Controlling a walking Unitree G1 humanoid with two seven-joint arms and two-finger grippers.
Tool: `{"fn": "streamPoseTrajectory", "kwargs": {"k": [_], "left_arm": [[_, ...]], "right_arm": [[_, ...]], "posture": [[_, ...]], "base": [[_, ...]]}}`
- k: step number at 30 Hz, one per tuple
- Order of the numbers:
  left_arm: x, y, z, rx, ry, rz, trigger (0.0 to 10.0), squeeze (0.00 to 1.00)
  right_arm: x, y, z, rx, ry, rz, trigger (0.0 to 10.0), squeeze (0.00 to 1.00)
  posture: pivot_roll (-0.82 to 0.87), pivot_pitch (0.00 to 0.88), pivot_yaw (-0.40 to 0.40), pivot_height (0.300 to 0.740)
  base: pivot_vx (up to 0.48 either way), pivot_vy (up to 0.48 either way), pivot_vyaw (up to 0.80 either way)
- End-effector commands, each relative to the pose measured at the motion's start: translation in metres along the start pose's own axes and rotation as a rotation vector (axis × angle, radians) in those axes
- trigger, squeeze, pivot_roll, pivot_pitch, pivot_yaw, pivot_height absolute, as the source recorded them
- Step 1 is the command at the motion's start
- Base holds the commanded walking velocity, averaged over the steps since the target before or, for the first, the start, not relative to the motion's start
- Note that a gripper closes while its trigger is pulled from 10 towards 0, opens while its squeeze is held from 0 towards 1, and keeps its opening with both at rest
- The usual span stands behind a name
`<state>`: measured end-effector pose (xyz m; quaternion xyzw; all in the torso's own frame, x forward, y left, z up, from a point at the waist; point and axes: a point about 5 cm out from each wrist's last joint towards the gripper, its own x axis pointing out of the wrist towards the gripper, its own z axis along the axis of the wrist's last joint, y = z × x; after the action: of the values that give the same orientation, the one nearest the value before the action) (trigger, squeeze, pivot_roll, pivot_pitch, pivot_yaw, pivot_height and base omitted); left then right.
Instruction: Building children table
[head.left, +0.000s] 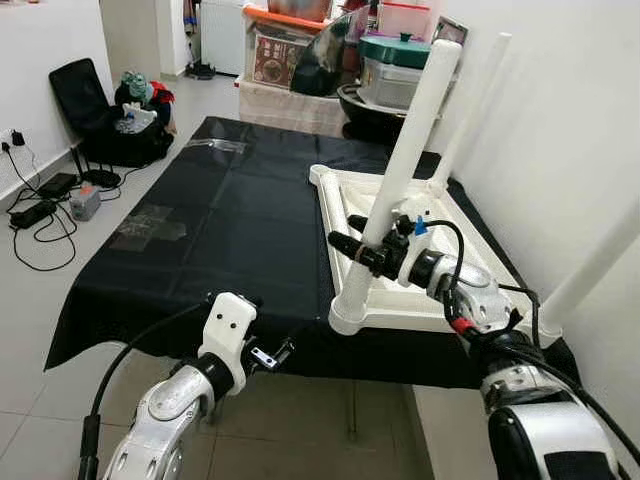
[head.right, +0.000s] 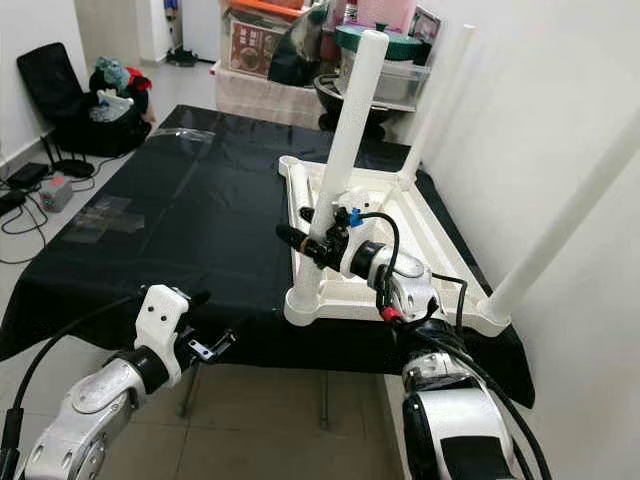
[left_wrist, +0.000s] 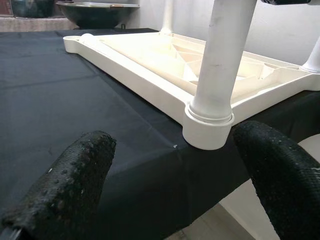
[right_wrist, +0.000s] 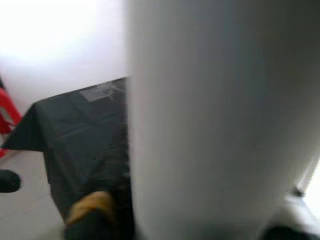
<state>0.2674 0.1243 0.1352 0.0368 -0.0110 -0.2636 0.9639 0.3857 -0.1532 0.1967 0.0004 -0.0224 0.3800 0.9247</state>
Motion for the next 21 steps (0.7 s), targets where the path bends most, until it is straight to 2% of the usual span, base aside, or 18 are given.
{"fn": "streamPoseTrajectory", "kwargs": {"k": [1, 2, 3, 7, 8, 10, 11, 15, 16, 21], "left_arm": [[0.0, -0.004, -0.003, 0.0, 0.011, -0.01, 10.0, 0.0], [0.0, -0.004, -0.003, 0.0, 0.011, -0.01, 10.0, 0.0], [0.0, -0.006, -0.004, -0.001, 0.012, -0.014, 10.0, 0.0], [0.0, -0.006, -0.004, -0.001, 0.012, -0.014, 10.0, 0.0], [0.0, -0.007, -0.004, -0.003, 0.013, -0.017, 10.0, 0.0], [0.0, -0.007, -0.004, -0.003, 0.013, -0.017, 10.0, 0.0], [0.0, -0.008, -0.005, -0.005, 0.013, -0.022, 10.0, 0.0], [0.0, -0.008, -0.005, -0.005, 0.013, -0.022, 10.0, 0.0], [0.0, -0.009, -0.005, -0.007, 0.014, -0.025, 10.0, 0.0], [0.0, -0.009, -0.005, -0.007, 0.014, -0.025, 10.0, 0.0]], "right_arm": [[-0.003, -0.006, 0.003, -0.031, 0.001, -0.032, 0.0, 0.0], [-0.003, -0.006, 0.003, -0.031, 0.001, -0.032, 0.0, 0.0], [-0.009, -0.014, 0.0, -0.03, 0.01, -0.126, 0.0, 0.0], [-0.009, -0.014, 0.0, -0.03, 0.01, -0.126, 0.0, 0.0], [-0.013, -0.02, -0.004, -0.026, 0.012, -0.198, 0.0, 0.0], [-0.013, -0.02, -0.004, -0.026, 0.012, -0.198, 0.0, 0.0], [-0.016, -0.025, -0.009, -0.023, 0.046, -0.341, 0.0, 0.0], [-0.016, -0.025, -0.009, -0.023, 0.046, -0.341, 0.0, 0.0], [-0.023, -0.034, -0.015, -0.007, 0.076, -0.58, 0.0, 0.0], [-0.023, -0.034, -0.015, -0.007, 0.076, -0.58, 0.0, 0.0]], "posture": [[0.2, 0.0, -0.176, 0.74], [0.2, 0.0, -0.176, 0.74], [0.19, 0.0, -0.171, 0.74], [0.19, 0.0, -0.171, 0.74], [0.18, 0.0, -0.165, 0.74], [0.18, 0.0, -0.165, 0.74], [0.16, 0.0, -0.158, 0.74], [0.16, 0.0, -0.158, 0.74], [0.16, 0.0, -0.157, 0.74], [0.16, 0.0, -0.157, 0.74]], "base": [[0.0, 0.0, 0.0], [0.0, 0.0, 0.0], [0.0, 0.0, 0.0], [0.0, 0.0, 0.0], [0.0, 0.0, 0.0], [0.0, 0.0, 0.0], [0.0, 0.0, 0.0], [0.0, 0.0, 0.0], [0.0, 0.0, 0.0], [0.0, 0.0, 0.0]]}}
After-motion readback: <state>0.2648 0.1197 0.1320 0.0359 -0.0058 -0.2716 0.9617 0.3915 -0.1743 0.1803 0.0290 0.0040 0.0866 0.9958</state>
